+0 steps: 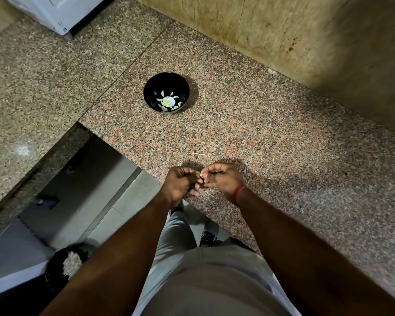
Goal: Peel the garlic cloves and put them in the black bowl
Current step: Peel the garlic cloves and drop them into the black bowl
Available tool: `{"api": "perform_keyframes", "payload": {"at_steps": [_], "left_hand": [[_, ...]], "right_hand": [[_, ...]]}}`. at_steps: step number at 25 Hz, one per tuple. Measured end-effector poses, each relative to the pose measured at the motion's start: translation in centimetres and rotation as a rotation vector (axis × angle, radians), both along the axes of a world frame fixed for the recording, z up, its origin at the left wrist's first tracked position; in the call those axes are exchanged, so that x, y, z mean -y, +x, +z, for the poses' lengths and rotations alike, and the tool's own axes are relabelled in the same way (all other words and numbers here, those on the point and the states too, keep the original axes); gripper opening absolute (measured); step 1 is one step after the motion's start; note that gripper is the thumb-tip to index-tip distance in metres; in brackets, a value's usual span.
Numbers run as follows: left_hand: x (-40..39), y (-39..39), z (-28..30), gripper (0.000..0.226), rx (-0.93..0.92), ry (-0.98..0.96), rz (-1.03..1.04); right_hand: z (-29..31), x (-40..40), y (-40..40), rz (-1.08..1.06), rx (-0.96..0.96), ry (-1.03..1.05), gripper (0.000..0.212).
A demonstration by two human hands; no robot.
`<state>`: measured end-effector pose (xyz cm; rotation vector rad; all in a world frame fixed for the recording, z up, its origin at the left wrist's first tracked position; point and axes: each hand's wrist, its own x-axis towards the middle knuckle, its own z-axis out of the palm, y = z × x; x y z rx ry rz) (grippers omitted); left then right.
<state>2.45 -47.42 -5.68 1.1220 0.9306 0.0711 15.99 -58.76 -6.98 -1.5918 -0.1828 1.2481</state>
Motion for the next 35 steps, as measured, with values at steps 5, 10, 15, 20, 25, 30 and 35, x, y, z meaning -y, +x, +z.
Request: {"api": "perform_keyframes", "payload": {"at_steps": [5,10,15,20,25,30,35], "left_hand": [[0.1,0.4,0.0,0.017,-0.025,0.057,0.009],[-0.2,0.8,-0.3,0.011,-0.018,0.062,0.007],[-0.2,0.7,-0.6,0.012,-0.031,0.077,-0.003],[-0.6,1.0,-0.5,0.015,-0.037,0.123,-0.034],[-0.9,1.4,-0.2,0.013,-0.113,0.215,-0.008],[-1.0,1.5,-0.2,0.023,-0.265,0.533,-0.101],[-0.8,1.5,-0.5,0.017,-0.261,0.835,-0.200]], "right_hand": [[0.6,-0.6,-0.5,-0.057,-0.001,-0.011,0.019],[0.7,-0.9,-0.7,-0.082,0.031,0.011,0.018],[0.5,-0.6,-0.8,-0.091,0.043,0.053,0.015],[0.8,-0.8,-0.7,-0.128,0.008,0.090,0.011],[0.7,-1.0,-0.5,-0.239,-0.114,0.098,0.015],[0.3,-0.7,-0.3,-0.248,-0.128,0.079,0.010],[-0.1,-0.4,-0.3,-0.142,-0.043,0.048,0.010]]}}
